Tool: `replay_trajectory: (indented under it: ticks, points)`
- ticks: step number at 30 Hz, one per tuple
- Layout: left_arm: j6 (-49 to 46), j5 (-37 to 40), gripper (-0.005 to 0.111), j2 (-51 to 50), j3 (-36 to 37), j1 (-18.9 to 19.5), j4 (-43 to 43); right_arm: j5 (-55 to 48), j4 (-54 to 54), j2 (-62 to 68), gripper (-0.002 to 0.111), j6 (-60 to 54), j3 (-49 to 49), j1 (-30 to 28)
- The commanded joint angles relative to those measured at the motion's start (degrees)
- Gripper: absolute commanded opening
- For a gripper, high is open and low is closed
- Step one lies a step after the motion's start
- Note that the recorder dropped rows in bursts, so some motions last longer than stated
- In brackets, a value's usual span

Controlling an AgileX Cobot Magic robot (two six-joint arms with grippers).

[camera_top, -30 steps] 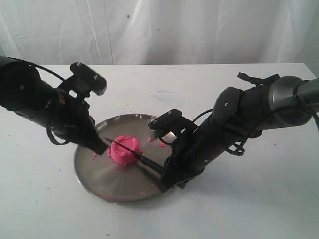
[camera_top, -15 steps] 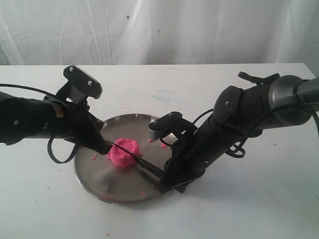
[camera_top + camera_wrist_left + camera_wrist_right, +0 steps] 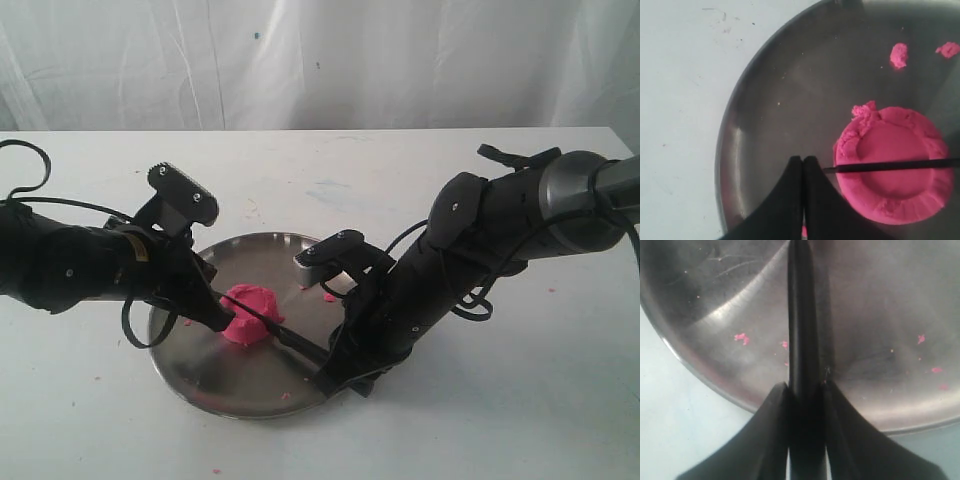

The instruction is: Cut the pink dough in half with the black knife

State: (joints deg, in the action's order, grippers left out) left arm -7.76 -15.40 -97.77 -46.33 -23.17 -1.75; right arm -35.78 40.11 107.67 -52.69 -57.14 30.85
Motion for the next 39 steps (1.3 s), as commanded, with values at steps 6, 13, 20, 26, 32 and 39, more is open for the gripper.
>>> replay_trajectory:
  ticks: [6,13,20,26,32,39]
  points:
    - [0.1,-1.6,0.000,-5.7,-0.8,0.2,-1.4,-2.4,-1.2,0.8,0.000,0.0,0.5,0.0]
    - [0.1,-3.6,0.000,-6.3,-1.9,0.2,-1.9,-2.3,-1.2,0.8,0.000,0.0,0.5,0.0]
    - [0.1,-8.0,0.000,-6.7,-1.9,0.2,-1.9,-2.3,-1.2,0.8,0.000,0.0,0.5,0.0]
    - [0.1,-5.9,0.000,-8.1,-1.9,0.2,-1.9,-2.3,-1.2,0.8,0.000,0.0,0.5,0.0]
    - [0.1,-6.1,0.000,-10.9,-1.9,0.2,-2.1,-2.4,-1.2,0.8,0.000,0.0,0.5,0.0]
    - [0.1,-6.1,0.000,-11.1,-1.9,0.2,-2.1,-2.3,-1.2,0.8,0.000,0.0,0.5,0.0]
